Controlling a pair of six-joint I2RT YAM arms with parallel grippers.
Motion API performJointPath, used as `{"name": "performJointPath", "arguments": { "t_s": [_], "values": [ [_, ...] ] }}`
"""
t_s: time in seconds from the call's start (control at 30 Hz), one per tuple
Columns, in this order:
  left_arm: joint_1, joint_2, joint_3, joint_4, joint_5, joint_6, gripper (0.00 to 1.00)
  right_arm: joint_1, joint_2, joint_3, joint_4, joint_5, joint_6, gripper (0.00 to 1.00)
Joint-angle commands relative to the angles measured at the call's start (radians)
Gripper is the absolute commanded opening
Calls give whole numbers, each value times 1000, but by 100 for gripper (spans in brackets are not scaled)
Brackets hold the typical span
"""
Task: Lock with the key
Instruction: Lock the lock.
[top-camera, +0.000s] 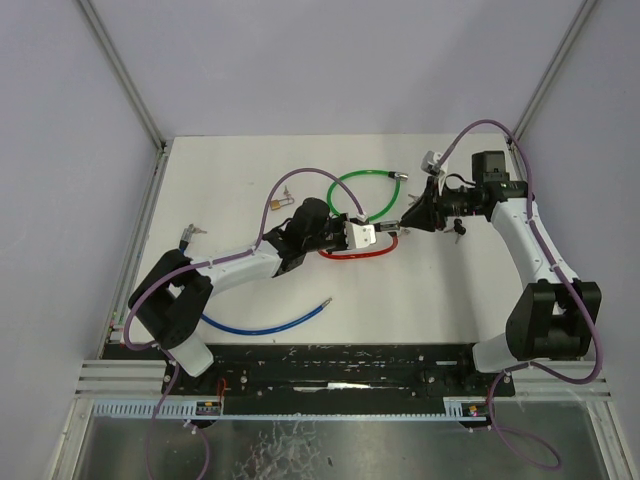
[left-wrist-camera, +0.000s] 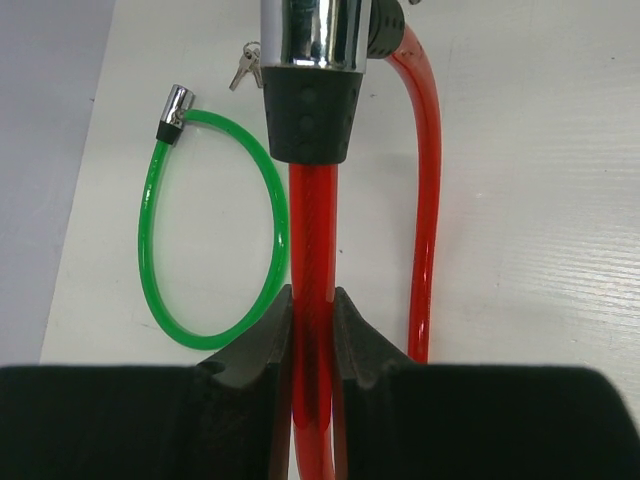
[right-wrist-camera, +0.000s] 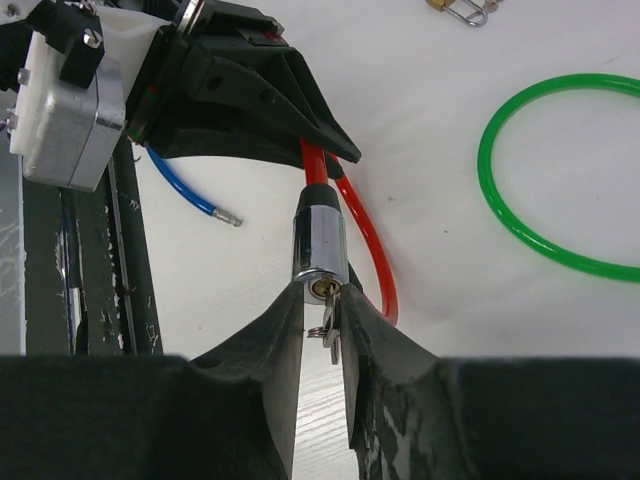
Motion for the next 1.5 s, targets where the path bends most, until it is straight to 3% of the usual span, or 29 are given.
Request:
{"name": "performJointPath", "arguments": {
  "t_s": [0.0,0.27,0.53,0.7,0.9,0.97,1.23,1.47],
  "values": [
    [-5,4,7,-76,29,-14,0,10,5,15,-44,12,-42,26],
    [-6,3,8,-78,28,-14,0,14,16,28,-87,46,-107,27],
    [-6,5,15,-89,36,-14,0,39,-6,40,-134,83,-290,1],
    [-6,6,21,-97,43,-16,0,67,-47,34,-189,136,-591,0],
    [-2,10,33,-111,52,-16,0,93,-146,-51,-240,220,-1177,0],
    [0,11,33,-116,53,-16,0,98,-183,-85,-216,260,-1294,0],
    [6,-10,30,-121,45,-15,0,100,-191,27,-261,321,-1277,0],
    [7,-104,-21,-84,-19,-3,0,98,-188,123,-270,398,-1110,0]
  ]
}}
